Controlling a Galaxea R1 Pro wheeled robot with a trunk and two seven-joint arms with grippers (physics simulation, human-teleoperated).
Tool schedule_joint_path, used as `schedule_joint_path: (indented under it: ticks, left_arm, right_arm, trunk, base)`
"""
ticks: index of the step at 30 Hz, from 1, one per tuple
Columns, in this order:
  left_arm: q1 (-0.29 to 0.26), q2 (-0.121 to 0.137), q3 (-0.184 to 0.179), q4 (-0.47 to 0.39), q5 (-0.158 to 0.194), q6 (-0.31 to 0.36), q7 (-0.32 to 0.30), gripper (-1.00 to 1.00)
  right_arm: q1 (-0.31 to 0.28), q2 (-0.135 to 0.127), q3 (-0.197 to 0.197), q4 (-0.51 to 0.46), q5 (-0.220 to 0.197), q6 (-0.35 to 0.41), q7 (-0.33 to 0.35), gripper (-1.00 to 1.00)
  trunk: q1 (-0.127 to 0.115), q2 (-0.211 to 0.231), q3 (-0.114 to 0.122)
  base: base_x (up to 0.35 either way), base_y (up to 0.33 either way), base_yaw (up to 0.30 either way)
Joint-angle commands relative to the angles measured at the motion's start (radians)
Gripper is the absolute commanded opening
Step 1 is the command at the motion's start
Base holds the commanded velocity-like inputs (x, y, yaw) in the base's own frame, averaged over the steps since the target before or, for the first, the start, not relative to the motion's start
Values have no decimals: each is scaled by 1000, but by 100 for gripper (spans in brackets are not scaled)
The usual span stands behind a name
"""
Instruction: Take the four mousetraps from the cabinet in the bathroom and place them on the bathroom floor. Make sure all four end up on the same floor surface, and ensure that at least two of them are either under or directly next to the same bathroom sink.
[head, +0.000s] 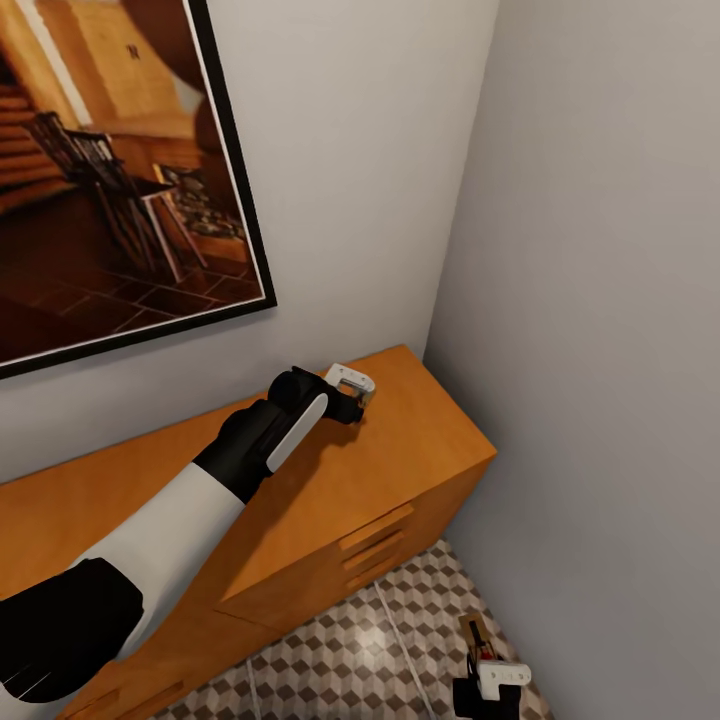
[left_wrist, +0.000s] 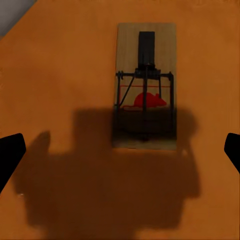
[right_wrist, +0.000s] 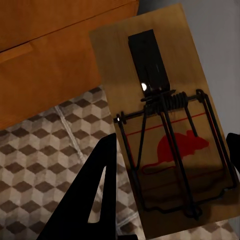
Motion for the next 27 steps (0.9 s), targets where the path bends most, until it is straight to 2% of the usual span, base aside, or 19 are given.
schedule_joint_path:
  ticks: [1, 27]
  left_arm:
    - [-1, 0, -2, -1, 10, 3, 10, 100]
    - [-1, -14, -17, 1, 10, 3, 9, 100]
  right_arm:
    - [-1, 0, 9, 1, -5, -2, -6, -100]
    - [0, 0, 9, 1, -5, -2, -6, -100]
  trunk:
    - [1, -2, -2]
    - [1, -2, -2]
  base:
    - [45, 0, 0]
    - [5, 0, 0]
